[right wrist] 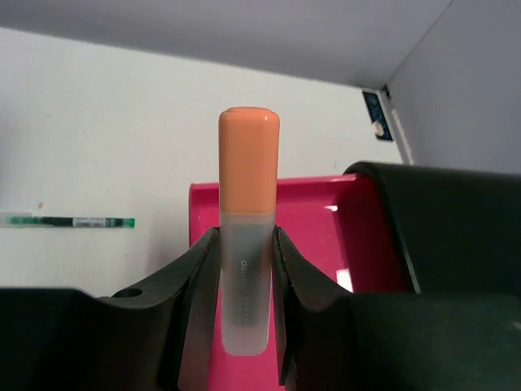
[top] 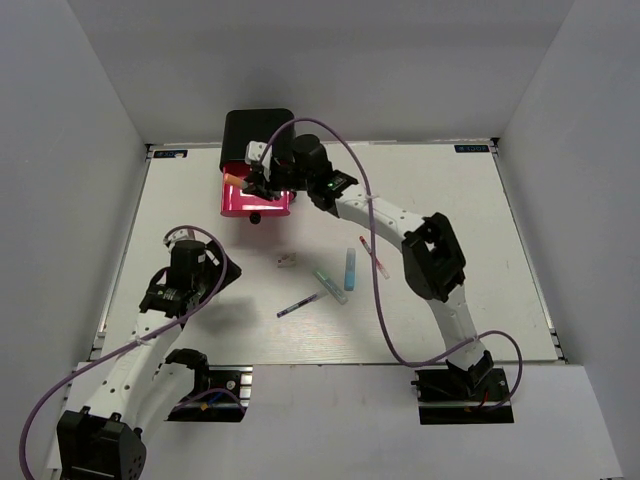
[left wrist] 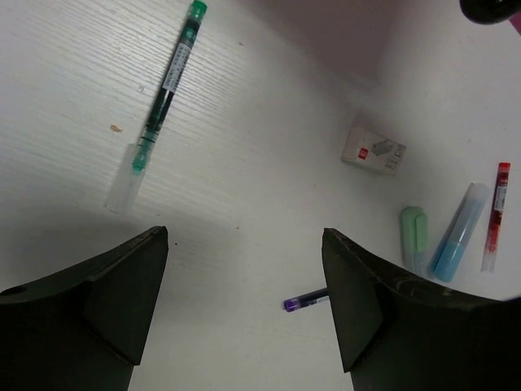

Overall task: Sort the stationery into containers
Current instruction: Place the pen in the drawer, then pick up the pen from the center of the board.

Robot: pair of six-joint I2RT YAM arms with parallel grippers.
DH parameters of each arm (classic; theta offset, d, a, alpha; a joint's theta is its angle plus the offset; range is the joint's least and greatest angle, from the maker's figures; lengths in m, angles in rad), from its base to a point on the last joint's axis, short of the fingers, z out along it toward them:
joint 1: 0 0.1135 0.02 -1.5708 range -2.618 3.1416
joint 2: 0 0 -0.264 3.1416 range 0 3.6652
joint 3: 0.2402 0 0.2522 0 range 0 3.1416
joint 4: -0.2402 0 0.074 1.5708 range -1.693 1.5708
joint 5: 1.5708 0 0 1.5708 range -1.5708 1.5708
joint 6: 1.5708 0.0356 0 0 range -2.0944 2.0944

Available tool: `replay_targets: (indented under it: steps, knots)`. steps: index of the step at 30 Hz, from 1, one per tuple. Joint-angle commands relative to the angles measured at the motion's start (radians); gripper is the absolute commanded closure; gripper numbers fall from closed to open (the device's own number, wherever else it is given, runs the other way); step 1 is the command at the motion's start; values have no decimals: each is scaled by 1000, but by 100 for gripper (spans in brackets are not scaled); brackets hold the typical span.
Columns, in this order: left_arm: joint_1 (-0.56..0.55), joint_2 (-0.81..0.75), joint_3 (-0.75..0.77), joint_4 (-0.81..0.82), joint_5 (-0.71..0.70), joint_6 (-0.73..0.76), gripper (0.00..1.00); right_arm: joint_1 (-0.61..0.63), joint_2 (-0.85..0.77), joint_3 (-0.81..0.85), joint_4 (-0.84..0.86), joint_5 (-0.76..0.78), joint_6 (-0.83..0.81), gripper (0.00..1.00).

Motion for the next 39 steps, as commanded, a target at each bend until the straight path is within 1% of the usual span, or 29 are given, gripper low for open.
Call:
replay_targets:
  steps: [1, 4, 5, 6, 7, 8, 10, 11, 15, 19, 20, 22, 23, 24, 25, 26, 27, 28, 29, 30, 31, 32, 33, 34, 35, 36, 37, 38, 39]
  knots:
    - [-1, -8, -3, 45, 61, -6, 15, -1, 37, 74, 69, 44, 32, 97]
    - [-1, 1, -13, 74, 80, -6, 16, -1, 57, 76, 57, 58, 20, 87]
    - [-1, 1, -13, 89, 81, -6, 17, -3, 57, 74, 57, 70, 19, 78]
    - [-1, 10, -13, 98, 93, -6, 18, -3, 54, 71, 54, 73, 9, 75]
    - [-1, 10, -13, 98, 105, -6, 20, -6, 52, 62, 47, 79, 8, 71]
    - [-1, 10, -23, 126, 105, -6, 21, -6, 46, 50, 49, 87, 5, 61]
    - [-1, 33, -23, 147, 136, -6, 26, -8, 25, 28, 52, 97, -12, 54]
    - [-1, 33, -23, 163, 136, -6, 27, -8, 8, 7, 60, 99, -15, 47]
    - [-1, 53, -33, 212, 206, 17, 27, -11, -50, -42, 87, 108, -17, 39]
    - [-1, 87, -22, 233, 237, 43, 27, -15, -76, -59, 67, 127, -2, 39]
    - [-1, 87, -10, 244, 248, 55, 27, -15, -98, -67, 67, 139, 6, 42]
    - [-1, 111, 0, 244, 260, 55, 33, -27, -145, -97, 67, 148, 28, 54]
    - [-1, 111, 0, 244, 260, 66, 38, -28, -188, -149, 66, 156, 28, 64]
    - [-1, 120, 0, 256, 274, 66, 45, -38, -233, -168, 60, 182, 31, 93]
    - [-1, 121, 0, 270, 274, 66, 64, -41, -279, -189, 54, 203, 44, 100]
    - [-1, 133, -11, 270, 283, 57, 73, -47, -303, -249, 32, 235, 43, 100]
    - [-1, 133, -11, 282, 283, 57, 80, -49, -320, -268, -6, 243, 37, 100]
    - [-1, 145, -22, 296, 295, 57, 85, -60, -380, -289, -58, 240, 37, 100]
    - [-1, 145, -31, 296, 295, 48, 89, -64, -398, -327, -84, 248, 35, 100]
    - [-1, 156, -31, 296, 309, 48, 89, -69, -415, -372, -115, 254, 29, 100]
    - [-1, 166, -40, 308, 309, 48, 89, -81, -469, -427, -202, 251, 28, 100]
    - [-1, 167, -40, 318, 318, 39, 78, -86, -486, -453, -228, 236, 19, 91]
    - [-1, 177, -40, 318, 330, 38, 70, -90, -516, -511, -256, 219, 3, 79]
    - [-1, 177, -49, 328, 331, 38, 60, -95, -540, -568, -329, 206, -6, 62]
    - [-1, 186, -49, 341, 355, 38, 43, -95, -558, -596, -354, 176, -23, 56]
    - [-1, 187, -49, 353, 372, 38, 36, -94, -564, -675, -394, 171, -37, 53]
    - [-1, 197, -49, 379, 389, 38, 30, -92, -570, -702, -422, 171, -32, 49]
    - [-1, 208, -39, 388, 422, 38, 25, -89, -577, -728, -431, 192, -21, 49]
    - [-10, 208, -39, 388, 433, 38, 24, -86, -577, -773, -436, 191, -9, 47]
